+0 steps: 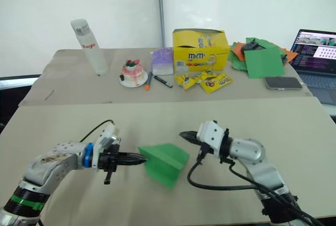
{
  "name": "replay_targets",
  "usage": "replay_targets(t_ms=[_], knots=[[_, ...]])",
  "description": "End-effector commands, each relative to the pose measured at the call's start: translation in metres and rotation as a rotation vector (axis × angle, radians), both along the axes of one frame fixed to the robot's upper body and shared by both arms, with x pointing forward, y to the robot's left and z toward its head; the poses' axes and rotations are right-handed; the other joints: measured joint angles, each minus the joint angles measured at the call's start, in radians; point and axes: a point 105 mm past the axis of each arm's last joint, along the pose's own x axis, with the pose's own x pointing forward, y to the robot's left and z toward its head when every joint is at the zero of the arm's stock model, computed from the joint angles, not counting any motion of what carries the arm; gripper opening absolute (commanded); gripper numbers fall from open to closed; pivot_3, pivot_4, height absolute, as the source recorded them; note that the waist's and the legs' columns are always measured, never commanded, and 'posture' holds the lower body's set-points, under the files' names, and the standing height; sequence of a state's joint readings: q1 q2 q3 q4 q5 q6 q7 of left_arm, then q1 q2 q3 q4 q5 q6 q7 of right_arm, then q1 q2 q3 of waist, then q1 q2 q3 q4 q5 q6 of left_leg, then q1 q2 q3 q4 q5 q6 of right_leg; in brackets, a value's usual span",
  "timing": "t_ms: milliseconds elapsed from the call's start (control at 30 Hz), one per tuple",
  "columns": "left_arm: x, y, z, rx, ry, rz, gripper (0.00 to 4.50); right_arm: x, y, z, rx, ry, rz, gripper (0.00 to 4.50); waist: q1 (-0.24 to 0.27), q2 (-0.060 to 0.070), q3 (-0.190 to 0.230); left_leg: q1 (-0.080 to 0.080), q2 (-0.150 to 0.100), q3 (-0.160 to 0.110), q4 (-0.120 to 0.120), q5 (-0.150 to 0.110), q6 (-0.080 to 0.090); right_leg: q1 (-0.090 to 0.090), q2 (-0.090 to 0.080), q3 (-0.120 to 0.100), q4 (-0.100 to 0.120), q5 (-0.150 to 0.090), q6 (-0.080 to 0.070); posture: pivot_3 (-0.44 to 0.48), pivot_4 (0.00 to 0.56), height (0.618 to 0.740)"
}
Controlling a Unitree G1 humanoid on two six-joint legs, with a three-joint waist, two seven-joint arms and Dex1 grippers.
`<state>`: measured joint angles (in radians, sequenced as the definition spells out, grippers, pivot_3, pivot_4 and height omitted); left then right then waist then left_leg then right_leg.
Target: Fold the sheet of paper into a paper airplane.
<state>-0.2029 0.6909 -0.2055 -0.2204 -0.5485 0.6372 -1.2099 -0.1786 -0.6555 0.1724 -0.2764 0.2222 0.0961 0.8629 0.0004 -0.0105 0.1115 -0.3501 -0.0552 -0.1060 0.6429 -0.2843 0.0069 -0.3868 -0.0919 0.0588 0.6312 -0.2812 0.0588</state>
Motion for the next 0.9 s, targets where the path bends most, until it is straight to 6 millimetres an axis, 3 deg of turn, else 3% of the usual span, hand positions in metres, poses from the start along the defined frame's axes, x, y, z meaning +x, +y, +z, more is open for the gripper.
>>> replay_targets(t_ms=[33, 233, 367, 600, 733, 900], knots=[[-0.001, -0.012, -0.027, 0.112, -0.037, -0.065, 0.0, -0.005, 0.002, 0.013, -0.03, -0.02, 0.044, 0.04, 0.002, 0.0, 0.0, 0.0, 0.0, 0.0, 0.0, 0.0, 0.0, 0.0, 0.0, 0.0, 0.0, 0.0, 0.0, 0.0, 0.15, 0.74], [-0.001, -0.039, -0.034, 0.119, -0.051, -0.141, 0.0, -0.008, 0.0, 0.007, -0.048, -0.004, 0.018, 0.04, 0.008, 0.0, 0.0, -0.001, 0.0, 0.0, 0.002, 0.0, 0.0, 0.0, 0.0, 0.0, 0.0, 0.0, 0.0, 0.0, 0.15, 0.74], [-0.002, -0.045, -0.042, 0.152, -0.06, -0.146, 0.0, -0.004, -0.005, 0.01, -0.054, -0.015, -0.018, 0.04, 0.009, 0.0, 0.0, -0.001, 0.0, 0.0, 0.002, 0.0, 0.0, 0.0, 0.0, 0.0, 0.0, 0.0, 0.0, 0.0, 0.15, 0.74], [0.038, -0.045, -0.046, 0.165, -0.157, 0.124, 0.0, -0.001, -0.012, 0.013, -0.069, -0.031, -0.052, 0.04, 0.014, -0.001, -0.001, -0.001, -0.001, 0.0, 0.004, 0.0, 0.0, 0.001, -0.001, -0.001, 0.0, 0.0, 0.001, 0.0, 0.15, 0.74], [0.046, -0.048, -0.027, 0.056, -0.152, 0.196, 0.0, 0.0, -0.012, 0.013, -0.063, -0.027, -0.058, 0.04, 0.01, -0.001, -0.001, -0.001, 0.0, 0.0, 0.004, 0.0, 0.0, 0.001, 0.001, 0.0, 0.001, 0.0, 0.001, 0.0, 0.15, 0.74], [0.019, -0.048, 0.016, -0.155, -0.135, 0.045, 0.0, -0.001, -0.013, 0.01, -0.056, 0.0, -0.052, 0.04, 0.004, -0.001, -0.001, -0.002, 0.0, 0.0, 0.003, 0.0, 0.0, -0.001, 0.001, 0.0, 0.001, 0.0, 0.001, 0.0, 0.15, 0.74]])
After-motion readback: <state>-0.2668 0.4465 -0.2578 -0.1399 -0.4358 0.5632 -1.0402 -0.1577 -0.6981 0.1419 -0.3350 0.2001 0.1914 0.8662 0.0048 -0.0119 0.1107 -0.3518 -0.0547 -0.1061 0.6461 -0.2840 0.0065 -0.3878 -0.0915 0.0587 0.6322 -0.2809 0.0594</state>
